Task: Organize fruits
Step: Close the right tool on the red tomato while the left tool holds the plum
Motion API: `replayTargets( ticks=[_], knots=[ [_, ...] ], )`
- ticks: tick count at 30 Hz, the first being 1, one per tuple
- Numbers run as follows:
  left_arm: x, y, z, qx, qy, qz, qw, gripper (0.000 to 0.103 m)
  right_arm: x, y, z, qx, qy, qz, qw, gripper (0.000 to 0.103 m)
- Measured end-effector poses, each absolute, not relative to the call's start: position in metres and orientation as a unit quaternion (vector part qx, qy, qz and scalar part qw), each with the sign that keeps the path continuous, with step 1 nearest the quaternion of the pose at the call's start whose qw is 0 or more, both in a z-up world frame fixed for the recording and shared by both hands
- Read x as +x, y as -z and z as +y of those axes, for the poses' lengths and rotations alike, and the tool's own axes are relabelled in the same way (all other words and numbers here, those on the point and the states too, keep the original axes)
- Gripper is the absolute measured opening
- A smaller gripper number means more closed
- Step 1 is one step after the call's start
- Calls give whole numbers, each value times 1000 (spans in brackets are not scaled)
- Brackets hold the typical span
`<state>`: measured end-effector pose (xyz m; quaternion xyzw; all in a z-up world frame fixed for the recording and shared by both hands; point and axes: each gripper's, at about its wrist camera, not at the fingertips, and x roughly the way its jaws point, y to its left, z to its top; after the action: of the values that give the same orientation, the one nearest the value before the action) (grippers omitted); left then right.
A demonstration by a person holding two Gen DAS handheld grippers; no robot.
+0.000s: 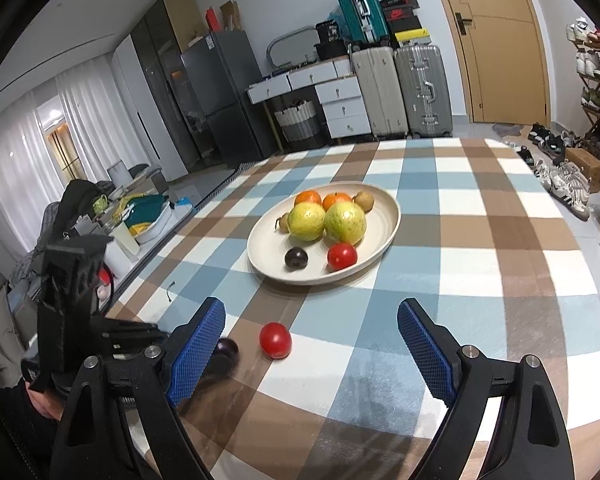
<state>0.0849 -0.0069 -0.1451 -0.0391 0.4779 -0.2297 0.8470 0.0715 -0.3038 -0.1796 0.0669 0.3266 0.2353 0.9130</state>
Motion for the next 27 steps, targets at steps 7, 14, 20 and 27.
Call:
replayTargets(
  ticks=[7,14,20,27],
  knots=[
    [91,144,27,-71,204,472,855,21,78,198,-281,42,-236,359,902,80],
    [93,143,48,-86,191,466,860,21,85,210,-261,22,-244,377,893,77],
    [94,146,57,-95,189,466,859,21,91,218,-250,15,-248,390,887,75],
    [98,155,67,-110,189,470,855,21,98,229,-242,12,-246,412,877,60]
  ],
)
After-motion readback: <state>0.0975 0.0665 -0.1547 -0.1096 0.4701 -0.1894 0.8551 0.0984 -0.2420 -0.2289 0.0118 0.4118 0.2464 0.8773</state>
